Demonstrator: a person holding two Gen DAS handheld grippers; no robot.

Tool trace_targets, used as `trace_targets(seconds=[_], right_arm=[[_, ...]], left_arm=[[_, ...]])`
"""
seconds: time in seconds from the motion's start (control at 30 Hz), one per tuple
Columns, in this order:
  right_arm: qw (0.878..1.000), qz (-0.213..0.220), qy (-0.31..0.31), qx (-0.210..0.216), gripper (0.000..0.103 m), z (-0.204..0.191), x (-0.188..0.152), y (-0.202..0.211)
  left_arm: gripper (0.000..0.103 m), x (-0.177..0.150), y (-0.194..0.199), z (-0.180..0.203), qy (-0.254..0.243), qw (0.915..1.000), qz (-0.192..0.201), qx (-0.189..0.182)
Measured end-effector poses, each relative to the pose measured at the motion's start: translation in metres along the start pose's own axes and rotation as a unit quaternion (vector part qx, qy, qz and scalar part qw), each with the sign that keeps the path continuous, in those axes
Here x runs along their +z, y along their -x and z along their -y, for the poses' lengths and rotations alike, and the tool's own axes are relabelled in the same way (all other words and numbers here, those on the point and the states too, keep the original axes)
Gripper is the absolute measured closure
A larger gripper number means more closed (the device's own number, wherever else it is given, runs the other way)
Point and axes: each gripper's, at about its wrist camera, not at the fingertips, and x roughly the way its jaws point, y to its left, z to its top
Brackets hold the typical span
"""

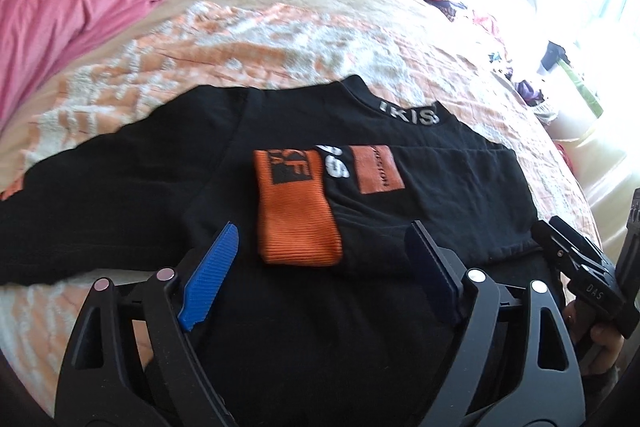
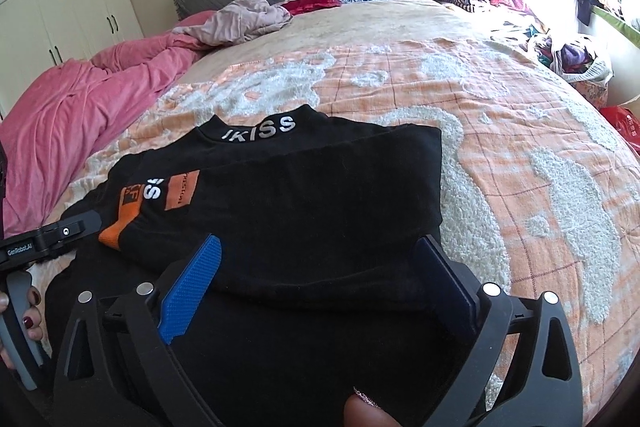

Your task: Fold small clothes

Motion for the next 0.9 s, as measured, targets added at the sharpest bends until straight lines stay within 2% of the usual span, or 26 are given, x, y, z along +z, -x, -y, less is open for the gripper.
trace_targets(seconds=[0.03,0.3,0.47,0.77,0.9], right_arm=[[1.000,0.002,0.000,0.003,0.005,-0.001,0.000,0.001],[0.999,0.024,0.015,0.017,0.005,-0.011,0.001,0.011],[0.999,0.035,0.038,0.003,0.005,-0.021,0.001,0.016],[0.997,0.033,0.063,0.016,0.005,-0.046,-0.004,0.019],[0.996,0.028,0.071,0.035,0.005,-0.063,-0.007,0.019]], left_arm=[[0.013,0.000,0.003,-0.003,0.004,1.0000,0.004,0.004],[0.010,-0.004,0.022,-0.024,0.022,0.9993,0.019,0.022],[0.010,-0.010,0.029,-0.037,0.039,0.9985,0.023,0.030],[0.010,-0.021,0.043,-0.058,0.057,0.9972,0.028,0.040],[0.010,-0.024,0.050,-0.070,0.065,0.9962,0.033,0.047]])
